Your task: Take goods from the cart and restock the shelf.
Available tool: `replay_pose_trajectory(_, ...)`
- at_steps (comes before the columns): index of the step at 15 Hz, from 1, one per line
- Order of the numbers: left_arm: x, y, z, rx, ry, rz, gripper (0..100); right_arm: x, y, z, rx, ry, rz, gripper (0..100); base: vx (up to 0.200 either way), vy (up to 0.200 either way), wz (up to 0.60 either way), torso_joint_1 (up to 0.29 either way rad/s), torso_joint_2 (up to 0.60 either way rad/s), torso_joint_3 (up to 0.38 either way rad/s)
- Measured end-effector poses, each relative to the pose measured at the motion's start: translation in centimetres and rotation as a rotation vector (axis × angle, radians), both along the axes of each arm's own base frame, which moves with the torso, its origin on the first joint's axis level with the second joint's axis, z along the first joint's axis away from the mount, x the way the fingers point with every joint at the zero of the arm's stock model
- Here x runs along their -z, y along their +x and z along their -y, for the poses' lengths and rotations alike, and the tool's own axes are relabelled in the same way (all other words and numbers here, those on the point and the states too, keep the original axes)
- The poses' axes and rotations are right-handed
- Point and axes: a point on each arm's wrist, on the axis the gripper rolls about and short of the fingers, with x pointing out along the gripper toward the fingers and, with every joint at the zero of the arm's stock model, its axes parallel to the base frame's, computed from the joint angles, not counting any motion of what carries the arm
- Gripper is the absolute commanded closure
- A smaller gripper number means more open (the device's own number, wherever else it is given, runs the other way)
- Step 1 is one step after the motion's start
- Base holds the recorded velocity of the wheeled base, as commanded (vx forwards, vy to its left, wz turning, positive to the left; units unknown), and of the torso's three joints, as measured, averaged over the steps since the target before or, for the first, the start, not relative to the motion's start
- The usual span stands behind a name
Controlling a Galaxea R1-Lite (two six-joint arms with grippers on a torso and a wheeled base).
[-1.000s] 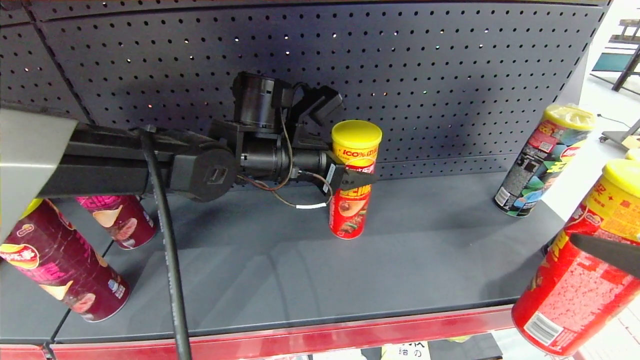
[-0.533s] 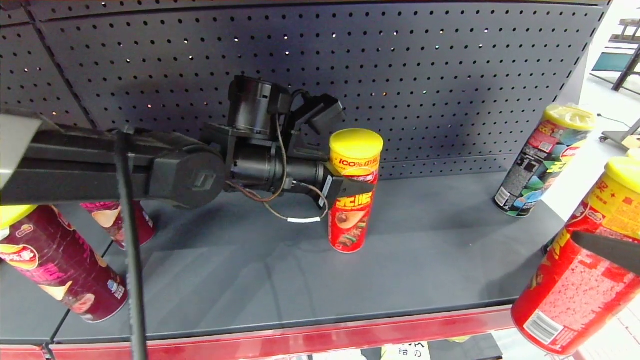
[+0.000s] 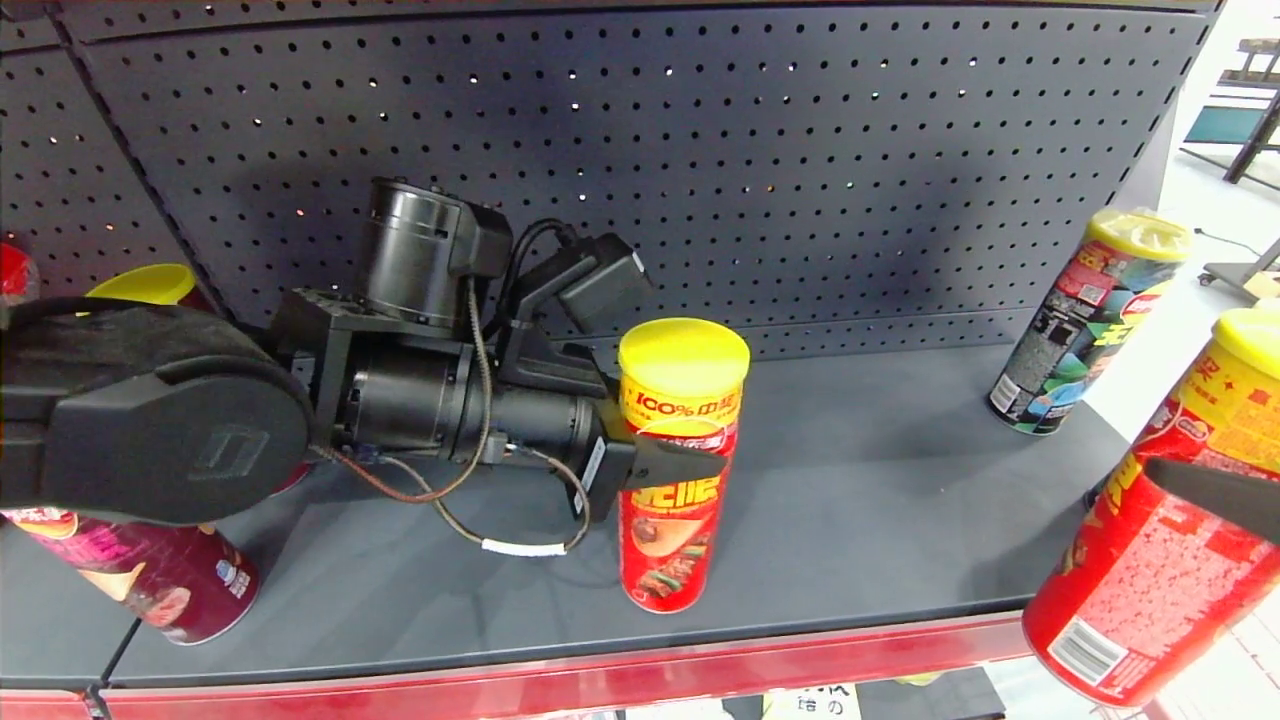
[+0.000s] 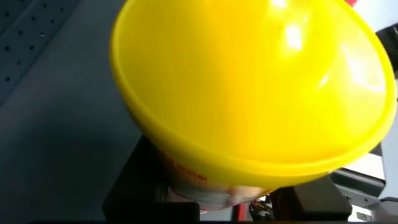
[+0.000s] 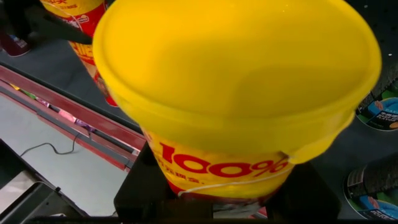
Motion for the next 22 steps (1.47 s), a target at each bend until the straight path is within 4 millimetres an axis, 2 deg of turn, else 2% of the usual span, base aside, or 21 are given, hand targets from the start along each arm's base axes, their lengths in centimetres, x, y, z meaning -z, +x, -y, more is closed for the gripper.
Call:
replay_pose_trajectory(6, 0.2, -1.4, 0.7, 0.033, 0.009, -0.005, 100, -0.1, 0.1, 0.0, 0.0, 0.001, 0.002, 100, 0.0, 0.0, 0.0, 0.0, 0.0, 0.0)
replay_pose_trajectory(22, 1.0, -2.9, 0.1, -0.019, 0.005, -0.026, 100, -0.3, 0.3, -0.1, 0.0, 0.003, 0.007, 100, 0.0, 0.0, 0.0, 0.0, 0.0, 0.0)
